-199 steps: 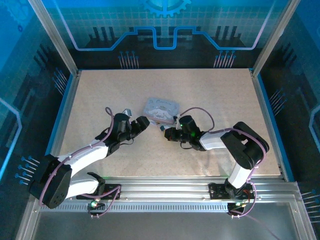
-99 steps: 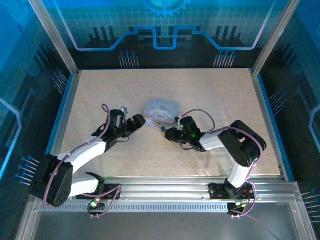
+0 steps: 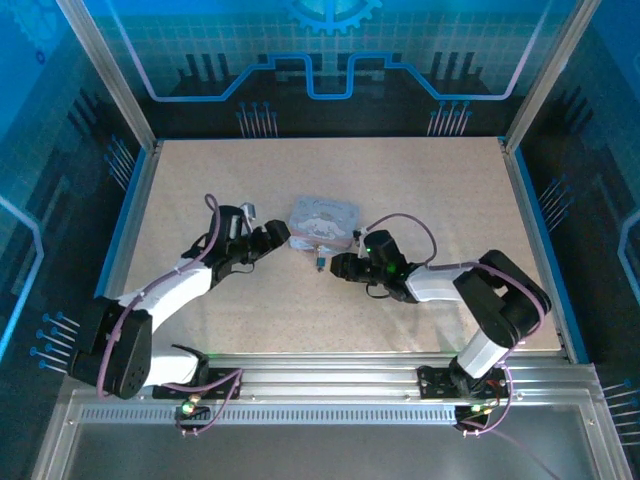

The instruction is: Unlock the padlock with the key

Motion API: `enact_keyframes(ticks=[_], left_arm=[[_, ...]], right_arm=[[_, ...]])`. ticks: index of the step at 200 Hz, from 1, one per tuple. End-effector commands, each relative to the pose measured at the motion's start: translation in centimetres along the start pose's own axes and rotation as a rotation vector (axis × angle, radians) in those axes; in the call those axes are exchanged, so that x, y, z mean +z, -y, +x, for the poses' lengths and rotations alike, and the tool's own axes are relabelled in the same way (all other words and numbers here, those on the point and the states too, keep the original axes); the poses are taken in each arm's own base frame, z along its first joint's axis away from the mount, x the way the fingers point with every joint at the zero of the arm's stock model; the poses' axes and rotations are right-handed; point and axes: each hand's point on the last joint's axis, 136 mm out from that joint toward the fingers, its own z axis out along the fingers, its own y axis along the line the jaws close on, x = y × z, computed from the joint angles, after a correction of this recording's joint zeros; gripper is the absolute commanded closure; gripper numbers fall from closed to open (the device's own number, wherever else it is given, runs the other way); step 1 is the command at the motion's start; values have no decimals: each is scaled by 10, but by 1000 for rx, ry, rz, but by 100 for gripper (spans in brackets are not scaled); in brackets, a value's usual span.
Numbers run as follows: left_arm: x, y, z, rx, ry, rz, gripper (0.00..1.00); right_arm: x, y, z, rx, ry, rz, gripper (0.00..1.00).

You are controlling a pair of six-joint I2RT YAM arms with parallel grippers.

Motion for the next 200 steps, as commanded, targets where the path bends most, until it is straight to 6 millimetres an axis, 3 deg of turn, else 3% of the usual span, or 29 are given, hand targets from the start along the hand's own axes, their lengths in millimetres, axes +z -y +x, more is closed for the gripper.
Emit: enact_keyframes(ticks=[1,56,96,151,200], left_arm=[[5,7,-9,67,-42,9,19],[42,10,-20,92,-139,18,20],[58,0,-21,87,-160,-15,23],[67,-26,-1,60,-213,-73,37],[66,-38,19,55,-222,-112,39]], right_arm=[[-10,0,-10,-60,26,-1,54],[-3,-26,-21,-43,10,-161,33],[2,-25,-34,-45,23,-176,32],[6,-16,-54,-113,42,-140,31],[15,-4,-71,-145,58,-156,31]])
